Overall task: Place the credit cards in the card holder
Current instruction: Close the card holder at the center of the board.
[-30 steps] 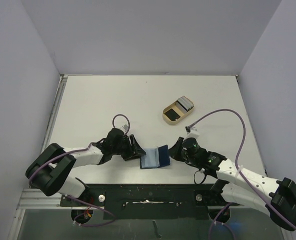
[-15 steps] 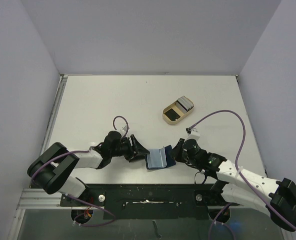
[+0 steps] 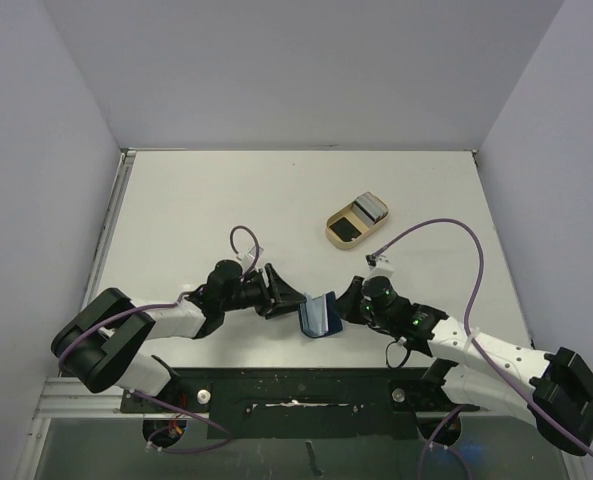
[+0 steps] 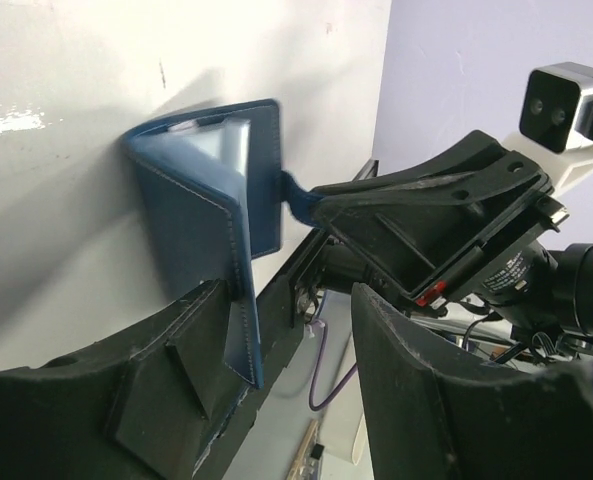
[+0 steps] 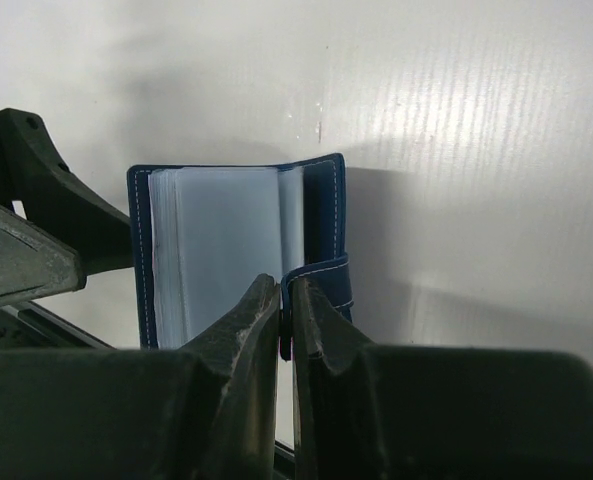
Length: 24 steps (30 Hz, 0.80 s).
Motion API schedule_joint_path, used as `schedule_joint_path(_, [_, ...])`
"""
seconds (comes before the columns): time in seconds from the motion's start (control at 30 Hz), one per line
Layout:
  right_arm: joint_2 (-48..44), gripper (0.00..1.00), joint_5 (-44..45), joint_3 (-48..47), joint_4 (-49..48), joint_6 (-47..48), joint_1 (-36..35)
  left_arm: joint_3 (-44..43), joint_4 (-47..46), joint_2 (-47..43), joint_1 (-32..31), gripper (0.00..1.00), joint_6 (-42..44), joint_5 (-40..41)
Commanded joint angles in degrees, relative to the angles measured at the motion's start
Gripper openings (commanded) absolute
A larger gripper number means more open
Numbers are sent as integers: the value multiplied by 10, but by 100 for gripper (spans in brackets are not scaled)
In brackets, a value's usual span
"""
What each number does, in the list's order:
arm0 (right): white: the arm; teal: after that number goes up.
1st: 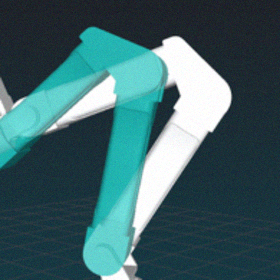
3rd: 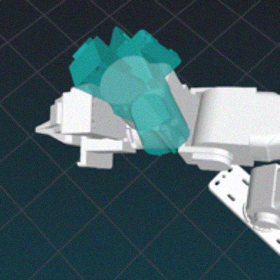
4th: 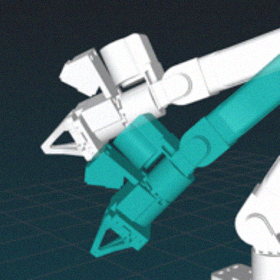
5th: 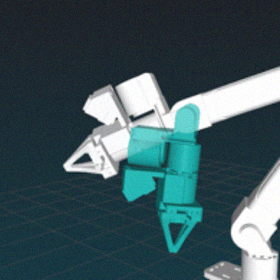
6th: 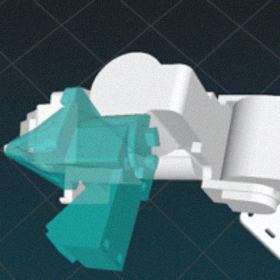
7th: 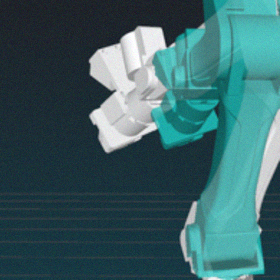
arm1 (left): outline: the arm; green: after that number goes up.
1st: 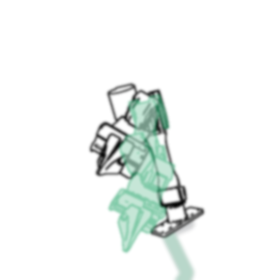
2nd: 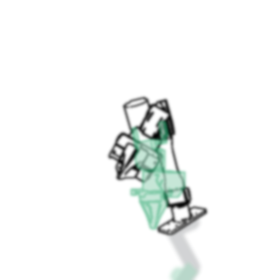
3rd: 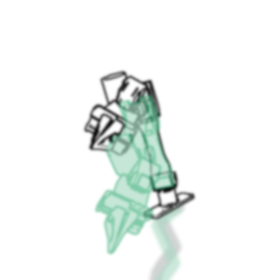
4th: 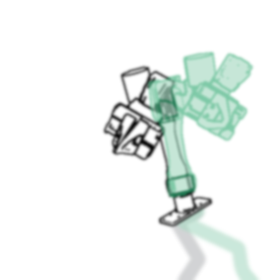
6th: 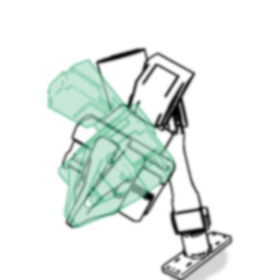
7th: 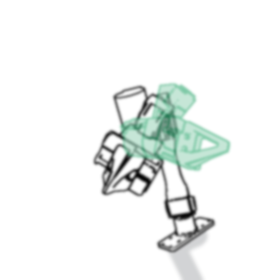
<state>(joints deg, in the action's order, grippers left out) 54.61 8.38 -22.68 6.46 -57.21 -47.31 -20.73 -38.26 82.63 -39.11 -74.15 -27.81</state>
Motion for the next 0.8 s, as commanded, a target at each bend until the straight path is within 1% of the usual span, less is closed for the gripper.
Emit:
schedule_joint_path(0.0, [23, 3, -40, -13, -64, 6, -3, -34, -45, 6, -8, 50, 9, -15])
schedule_joint_path(0.2, [55, 2, -65, -24, -87, 10, -4, -57, -11, 6, -14, 50, 30, -9])
schedule_joint_path(0.3, [63, 2, -61, -25, -83, 16, -4, -69, 18, 6, -15, 49, 48, -2])
schedule_joint_path(0.4, [62, 4, -45, -26, -66, 22, -4, -72, 20, 14, -16, 48, 52, 0])
schedule_joint_path(0.6, [44, 11, -26, -21, -36, 26, -4, -81, 18, 41, -16, 43, 60, 1])
schedule_joint_path(0.73, [33, 22, -20, -19, -25, 22, -3, -87, 7, 61, -21, 41, 60, -3])
schedule_joint_path(0.77, [30, 24, -18, -19, -21, 21, -3, -89, 7, 65, -22, 39, 60, -3])
